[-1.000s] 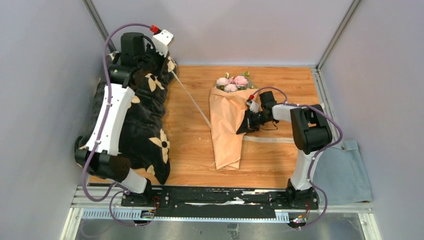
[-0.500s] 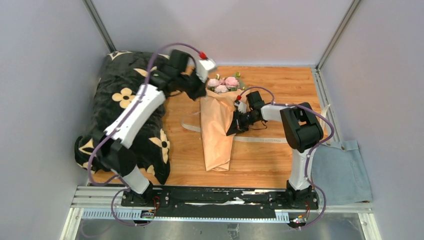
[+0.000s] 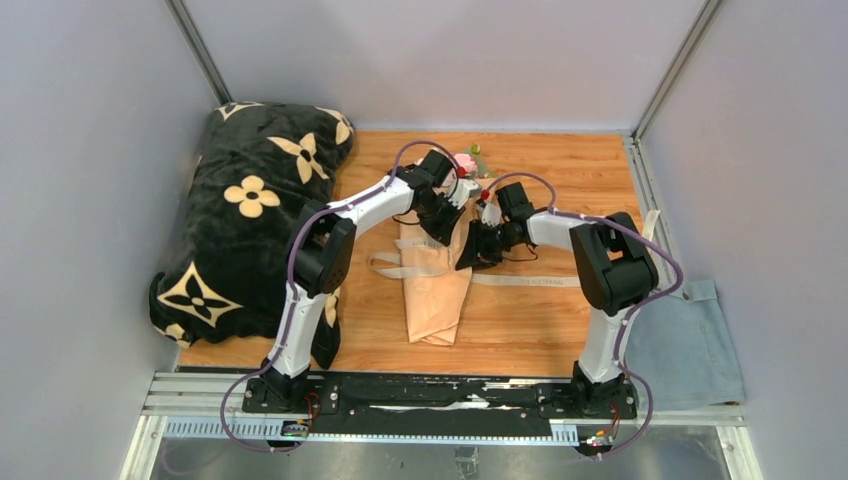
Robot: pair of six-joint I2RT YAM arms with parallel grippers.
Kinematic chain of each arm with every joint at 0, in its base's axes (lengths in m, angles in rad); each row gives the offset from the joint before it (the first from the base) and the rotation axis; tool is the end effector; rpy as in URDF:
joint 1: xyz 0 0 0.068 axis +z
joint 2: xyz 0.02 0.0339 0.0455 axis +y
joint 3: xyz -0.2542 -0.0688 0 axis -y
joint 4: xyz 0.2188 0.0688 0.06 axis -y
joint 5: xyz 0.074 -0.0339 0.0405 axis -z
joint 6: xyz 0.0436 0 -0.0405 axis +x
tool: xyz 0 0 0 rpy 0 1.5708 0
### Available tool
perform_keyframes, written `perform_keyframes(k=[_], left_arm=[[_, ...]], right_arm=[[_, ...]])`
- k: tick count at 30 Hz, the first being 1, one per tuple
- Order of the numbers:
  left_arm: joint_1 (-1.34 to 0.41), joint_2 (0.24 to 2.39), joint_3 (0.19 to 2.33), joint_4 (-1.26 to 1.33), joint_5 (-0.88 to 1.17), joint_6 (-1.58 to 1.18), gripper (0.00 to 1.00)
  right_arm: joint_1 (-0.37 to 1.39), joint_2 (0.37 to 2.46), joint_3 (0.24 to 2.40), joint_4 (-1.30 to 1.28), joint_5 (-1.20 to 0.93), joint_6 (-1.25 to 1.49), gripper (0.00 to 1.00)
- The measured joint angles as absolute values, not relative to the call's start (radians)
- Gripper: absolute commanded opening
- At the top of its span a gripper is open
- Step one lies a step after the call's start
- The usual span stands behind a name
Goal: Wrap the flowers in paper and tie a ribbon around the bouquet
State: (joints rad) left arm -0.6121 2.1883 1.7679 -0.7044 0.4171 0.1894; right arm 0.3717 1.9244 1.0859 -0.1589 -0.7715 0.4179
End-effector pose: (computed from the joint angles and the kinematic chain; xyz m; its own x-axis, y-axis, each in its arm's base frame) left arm 0.3504 -0.2676 0.1835 -0.5994 0.6311 -0.4924 0.7954 0.5387 -0.2777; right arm 0.3207 0.1576 0.1410 -0.9640 -0.0635 -0.2581 -0.2424 0.6087 0.7555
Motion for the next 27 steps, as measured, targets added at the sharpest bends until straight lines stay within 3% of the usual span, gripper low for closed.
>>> perform_keyframes(k=[8, 14, 20, 27], left_arm=[[-0.613, 2.21, 1.754, -0.619, 0.418, 0.145, 0.0], [-0.612, 2.21, 1.73, -0.577, 0.424, 0.12, 0.0], [-0.612, 2.21, 1.72, -0.555, 0.43, 0.111, 0.0], [-0.612, 2.21, 1.72, -0.545, 0.431, 0.104, 0.0]], right_arm=[[0.334, 1.671, 1.068, -0.308, -0.529, 0.381, 0.51], [-0.006, 1.489, 1.08, -0.4, -0.282, 0.297, 0.63], [-0.352, 1.603, 1.169, -0.441, 0.033, 0.215, 0.69], [-0.502, 1.892, 1.36, -0.489, 0.097, 0.16, 0.69]])
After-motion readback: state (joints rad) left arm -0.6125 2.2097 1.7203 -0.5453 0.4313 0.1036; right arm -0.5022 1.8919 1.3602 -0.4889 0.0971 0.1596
